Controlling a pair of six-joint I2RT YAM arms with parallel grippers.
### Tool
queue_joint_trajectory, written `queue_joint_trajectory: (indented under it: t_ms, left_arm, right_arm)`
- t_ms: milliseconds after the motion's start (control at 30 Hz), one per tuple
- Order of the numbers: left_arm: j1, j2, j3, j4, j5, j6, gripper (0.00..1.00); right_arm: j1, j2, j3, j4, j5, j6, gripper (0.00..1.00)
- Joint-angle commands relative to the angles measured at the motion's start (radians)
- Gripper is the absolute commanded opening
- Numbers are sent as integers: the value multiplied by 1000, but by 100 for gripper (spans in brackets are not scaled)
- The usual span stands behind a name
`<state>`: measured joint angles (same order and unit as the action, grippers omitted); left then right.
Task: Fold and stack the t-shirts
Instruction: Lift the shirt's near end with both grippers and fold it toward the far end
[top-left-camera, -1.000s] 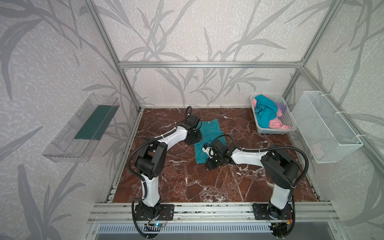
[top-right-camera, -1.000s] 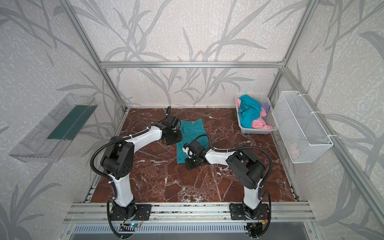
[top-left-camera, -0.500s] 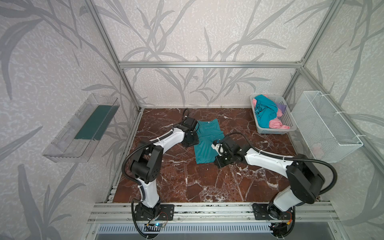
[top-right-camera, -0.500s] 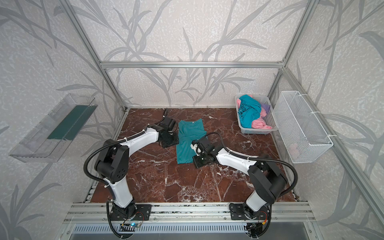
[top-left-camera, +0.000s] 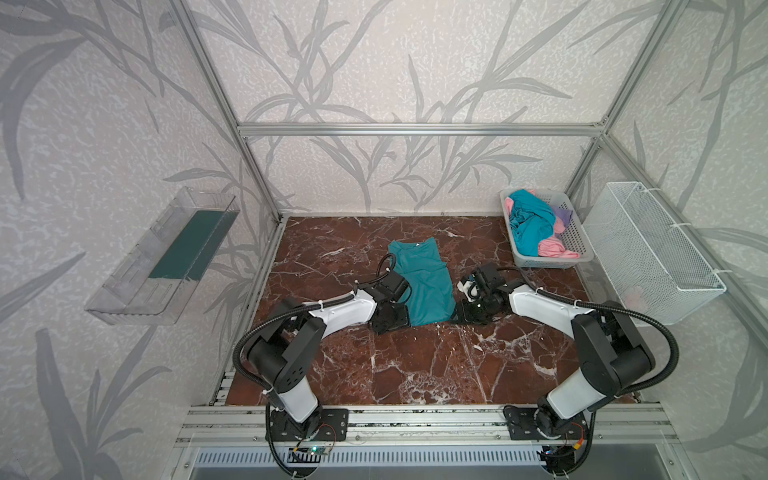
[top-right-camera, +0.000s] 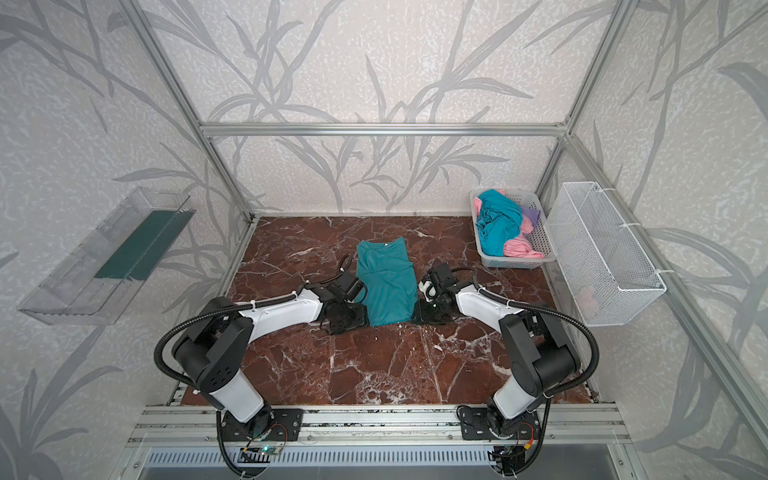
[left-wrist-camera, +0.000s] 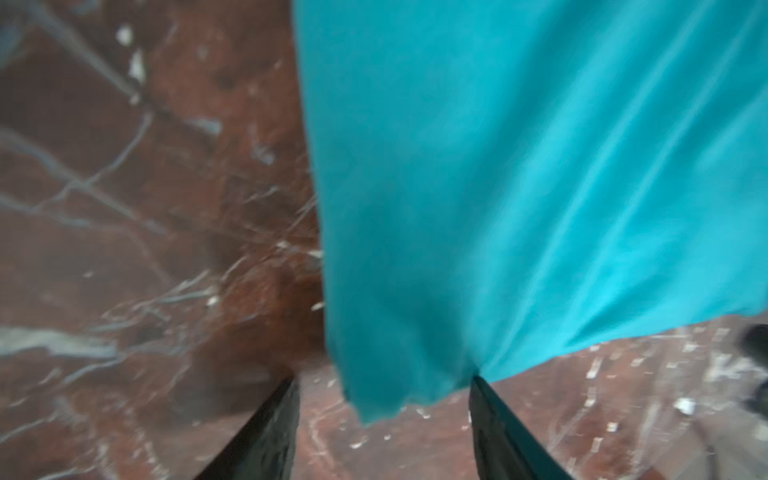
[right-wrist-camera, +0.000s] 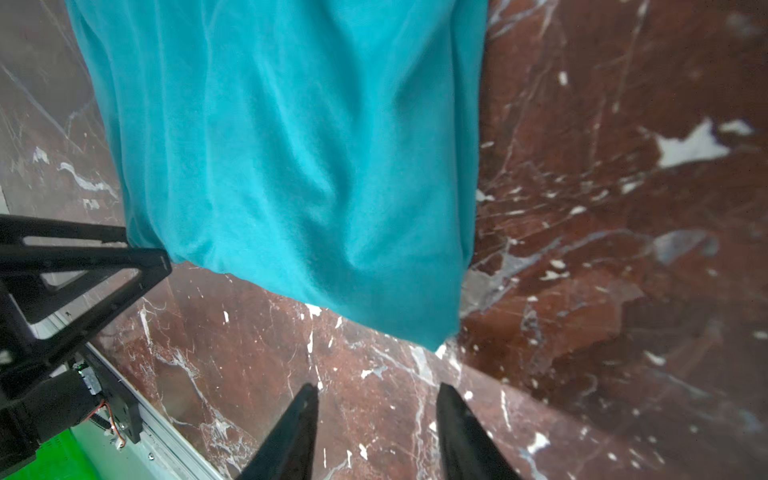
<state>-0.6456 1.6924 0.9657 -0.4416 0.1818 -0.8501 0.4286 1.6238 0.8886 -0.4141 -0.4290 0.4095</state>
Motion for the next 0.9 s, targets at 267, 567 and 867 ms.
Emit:
queue_joint_trajectory:
  t_ms: [267, 567, 867]
  left_arm:
    - [-3, 95, -4, 48, -7, -57, 36]
    - [-3, 0, -13, -37, -42, -62, 0]
    - [-34, -247, -16, -123, -32, -126, 0]
  right_arm:
    - [-14, 131, -32, 235, -15, 100, 54]
    - [-15, 14, -80, 179, 18, 59, 0]
    - [-3, -277, -113, -91, 9, 55, 0]
